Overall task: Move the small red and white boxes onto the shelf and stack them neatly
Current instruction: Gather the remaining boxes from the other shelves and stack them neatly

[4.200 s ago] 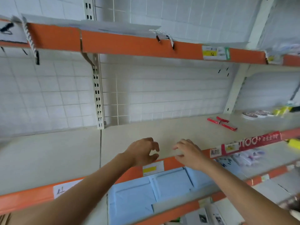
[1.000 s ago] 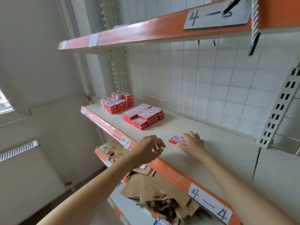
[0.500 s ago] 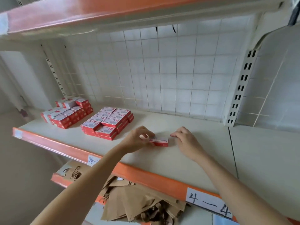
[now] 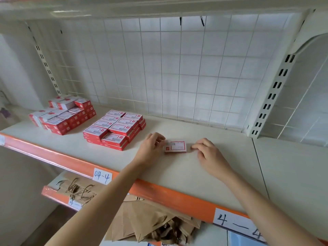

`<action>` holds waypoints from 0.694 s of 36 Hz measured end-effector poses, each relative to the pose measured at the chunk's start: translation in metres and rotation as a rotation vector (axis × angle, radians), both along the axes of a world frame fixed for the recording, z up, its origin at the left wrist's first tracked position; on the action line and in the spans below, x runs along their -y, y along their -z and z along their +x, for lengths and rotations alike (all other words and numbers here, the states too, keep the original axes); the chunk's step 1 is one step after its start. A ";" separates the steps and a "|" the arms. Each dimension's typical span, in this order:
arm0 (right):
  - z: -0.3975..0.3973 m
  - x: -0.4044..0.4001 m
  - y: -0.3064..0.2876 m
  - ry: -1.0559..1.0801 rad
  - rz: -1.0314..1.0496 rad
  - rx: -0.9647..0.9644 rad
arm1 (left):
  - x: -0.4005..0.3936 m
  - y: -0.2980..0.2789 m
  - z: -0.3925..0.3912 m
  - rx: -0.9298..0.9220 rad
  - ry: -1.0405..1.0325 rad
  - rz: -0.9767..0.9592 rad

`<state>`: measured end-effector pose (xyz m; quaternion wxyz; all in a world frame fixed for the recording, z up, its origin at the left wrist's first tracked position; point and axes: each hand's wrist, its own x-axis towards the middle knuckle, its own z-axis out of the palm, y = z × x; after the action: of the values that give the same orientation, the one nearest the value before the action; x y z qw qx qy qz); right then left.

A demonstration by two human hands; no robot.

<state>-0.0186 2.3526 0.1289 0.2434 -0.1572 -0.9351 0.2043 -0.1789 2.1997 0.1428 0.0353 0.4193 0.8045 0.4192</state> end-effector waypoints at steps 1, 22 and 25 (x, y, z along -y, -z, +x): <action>0.000 0.000 0.000 0.001 0.002 -0.003 | 0.000 0.001 -0.001 -0.020 -0.006 -0.018; -0.026 0.010 -0.027 0.043 -0.082 0.267 | 0.007 -0.005 0.014 -0.250 0.168 -0.130; -0.042 0.021 -0.036 0.128 -0.038 0.392 | 0.019 -0.016 0.011 -0.286 0.257 -0.209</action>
<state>-0.0606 2.3320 0.1649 0.0662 -0.2578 -0.9486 0.1714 -0.1680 2.1803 0.1593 0.0172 0.5678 0.7803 0.2616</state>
